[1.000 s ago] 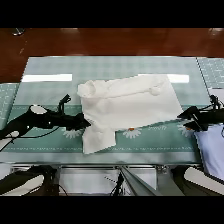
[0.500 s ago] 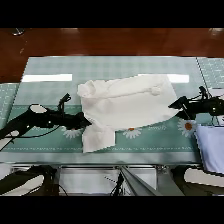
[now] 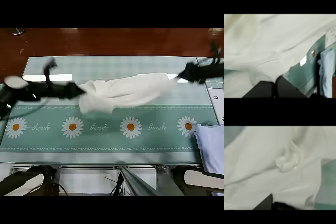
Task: Fold the shirts.
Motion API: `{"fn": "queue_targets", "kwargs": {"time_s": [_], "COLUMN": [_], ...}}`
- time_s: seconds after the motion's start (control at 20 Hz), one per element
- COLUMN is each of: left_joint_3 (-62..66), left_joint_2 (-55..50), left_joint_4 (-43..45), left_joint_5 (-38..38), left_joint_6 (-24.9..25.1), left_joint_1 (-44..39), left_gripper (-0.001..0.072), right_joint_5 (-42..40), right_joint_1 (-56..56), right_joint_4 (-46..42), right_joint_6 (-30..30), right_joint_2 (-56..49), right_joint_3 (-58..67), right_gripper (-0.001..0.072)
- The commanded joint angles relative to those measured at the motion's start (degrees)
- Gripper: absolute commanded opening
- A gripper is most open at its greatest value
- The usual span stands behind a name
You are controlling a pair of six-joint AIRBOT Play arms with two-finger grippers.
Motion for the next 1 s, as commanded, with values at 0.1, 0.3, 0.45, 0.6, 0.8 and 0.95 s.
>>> {"fn": "queue_targets", "kwargs": {"time_s": [0.1,0.3,0.45,0.6,0.8,0.95], "left_joint_3": [41.7,69.5,70.6,64.6,61.7,60.7], "left_joint_2": [2.1,2.8,10.9,21.5,31.9,33.8], "left_joint_4": [6.6,22.8,29.6,33.4,42.5,45.0], "left_joint_5": [-3.7,-10.8,-10.9,-10.9,-15.8,-20.0], "left_joint_6": [-11.4,-18.0,-18.2,-18.0,-17.4,-17.9], "left_joint_1": [5.5,7.7,8.0,8.0,8.0,8.0], "left_gripper": [0.0028,0.0028,0.0029,0.0029,0.0029,0.0029], "right_joint_5": [7.4,5.1,5.2,7.4,13.9,17.2], "right_joint_1": [2.6,2.4,2.4,2.4,2.4,2.4], "right_joint_4": [-3.5,-7.7,-13.4,-17.9,-19.6,-19.6], "right_joint_6": [6.3,5.8,5.3,5.8,7.7,8.6], "right_joint_2": [3.4,19.3,32.4,42.0,48.5,49.3], "right_joint_3": [44.2,45.1,38.9,35.3,34.8,34.6], "right_gripper": [0.0020,0.0020,0.0020,0.0020,0.0021,0.0020]}}
